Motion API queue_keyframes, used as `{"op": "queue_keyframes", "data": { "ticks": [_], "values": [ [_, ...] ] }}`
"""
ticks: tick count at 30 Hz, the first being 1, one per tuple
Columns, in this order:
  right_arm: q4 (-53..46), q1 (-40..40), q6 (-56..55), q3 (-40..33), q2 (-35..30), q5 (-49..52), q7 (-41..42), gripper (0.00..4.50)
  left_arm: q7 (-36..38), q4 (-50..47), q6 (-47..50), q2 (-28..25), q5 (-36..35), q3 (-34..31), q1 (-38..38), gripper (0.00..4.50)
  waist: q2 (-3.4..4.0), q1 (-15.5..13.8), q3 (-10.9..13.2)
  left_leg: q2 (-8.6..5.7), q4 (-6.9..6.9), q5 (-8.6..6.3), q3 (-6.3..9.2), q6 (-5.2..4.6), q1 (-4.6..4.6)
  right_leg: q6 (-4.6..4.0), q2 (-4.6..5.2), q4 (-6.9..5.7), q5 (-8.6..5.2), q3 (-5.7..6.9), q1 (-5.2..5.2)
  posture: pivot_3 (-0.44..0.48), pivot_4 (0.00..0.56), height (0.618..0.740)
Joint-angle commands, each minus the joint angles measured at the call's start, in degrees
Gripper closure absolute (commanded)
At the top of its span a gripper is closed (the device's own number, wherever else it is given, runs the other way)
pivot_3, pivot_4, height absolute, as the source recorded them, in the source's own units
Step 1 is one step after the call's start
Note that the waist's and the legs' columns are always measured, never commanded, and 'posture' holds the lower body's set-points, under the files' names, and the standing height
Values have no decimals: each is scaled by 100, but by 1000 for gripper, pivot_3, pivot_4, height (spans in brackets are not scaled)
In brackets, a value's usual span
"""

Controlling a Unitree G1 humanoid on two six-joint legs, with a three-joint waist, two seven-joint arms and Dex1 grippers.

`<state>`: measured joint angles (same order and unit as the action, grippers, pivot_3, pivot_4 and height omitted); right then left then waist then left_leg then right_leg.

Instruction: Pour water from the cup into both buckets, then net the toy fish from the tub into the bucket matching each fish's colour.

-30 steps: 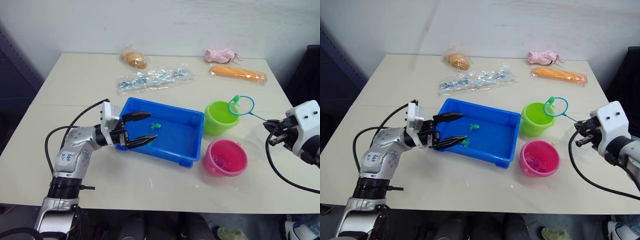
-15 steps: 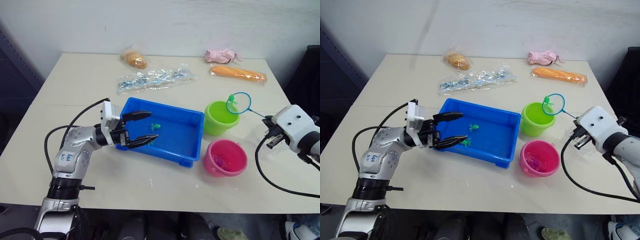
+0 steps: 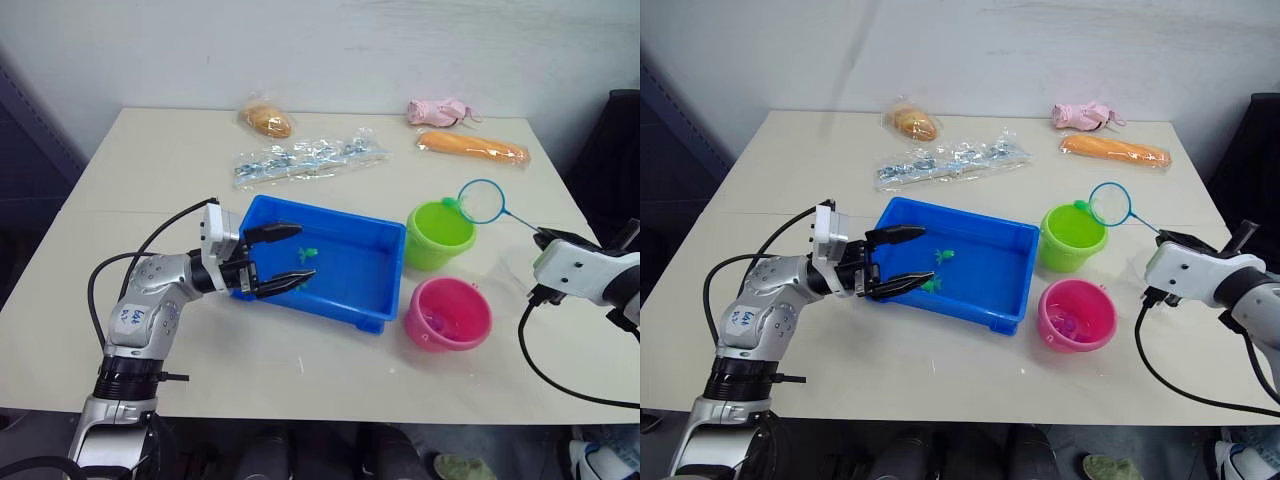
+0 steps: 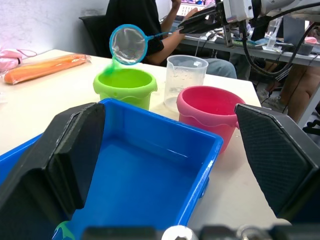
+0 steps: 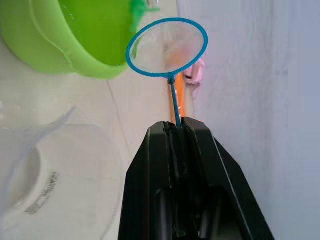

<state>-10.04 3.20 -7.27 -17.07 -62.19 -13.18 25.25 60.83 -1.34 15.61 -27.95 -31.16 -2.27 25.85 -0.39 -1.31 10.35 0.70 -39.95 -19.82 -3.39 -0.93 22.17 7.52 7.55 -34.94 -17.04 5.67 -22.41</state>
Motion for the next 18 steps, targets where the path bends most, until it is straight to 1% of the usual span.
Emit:
{"op": "queue_keyframes", "data": {
  "ticks": [1, 5, 8, 10, 12, 14, 15, 18],
  "values": [
    [131, -92, -574, -149, -64, -357, -213, 4500, 1, -208, -13, -78, -81, -141, -81, 41, 0, -2, 0, 0, 0, 0, 0, 0, 0, 0, 0, 0, 0, -1, 0, 0, 150, 740],
    [218, -135, -769, -101, 16, -508, -206, 4500, -8, -233, -16, -121, -92, -184, -124, 41, 0, -3, 0, 1, -2, 0, 0, 0, 0, 0, 1, -2, 0, -2, 0, 0, 150, 740],
    [170, -247, -704, -298, 261, -60, -133, 4500, -23, -201, -28, -225, -127, -348, -178, 41, 0, 1, 0, 1, -2, 0, 0, 0, 0, 0, 0, -2, 0, -2, 0, 0, 150, 740],
    [-27, -451, -433, -454, 558, 845, 158, 4500, -19, -125, -50, -330, -176, -532, -217, 41, 3, 8, -1, 4, -2, 1, 1, 2, 0, 0, -2, -3, 0, -1, 0, 0, 150, 740],
    [-400, -561, 159, -459, 764, 2027, 767, 4500, -16, -5, -40, -446, -260, -796, -257, 41, 6, 19, -1, 4, -2, 2, 0, 3, -3, 0, -2, -6, 0, -2, 0, 0, 150, 740],
    [-900, -617, 799, -359, 843, 3174, 1322, 4500, -23, 155, -106, -567, -284, -1073, -307, 41, 6, 28, -1, 8, -2, 2, 3, 3, -3, 0, -4, -6, 0, -1, 0, 0, 150, 740],
    [-1193, -686, 1237, -187, 830, 3645, 1520, 4500, -16, 265, -169, -659, -276, -1243, -361, 41, 8, 28, -1, 11, -1, 2, 11, 3, -5, -1, -6, -7, 0, -1, 1, 0, 150, 740],
    [-1759, -1087, 2148, 449, 823, 4129, 1733, 4500, 169, 452, -354, -992, -175, -1519, -616, 41, 8, 61, -1, 12, -1, 2, 46, 3, -7, -2, -5, -11, -1, -4, -1, 0, 150, 740]
  ]
}}
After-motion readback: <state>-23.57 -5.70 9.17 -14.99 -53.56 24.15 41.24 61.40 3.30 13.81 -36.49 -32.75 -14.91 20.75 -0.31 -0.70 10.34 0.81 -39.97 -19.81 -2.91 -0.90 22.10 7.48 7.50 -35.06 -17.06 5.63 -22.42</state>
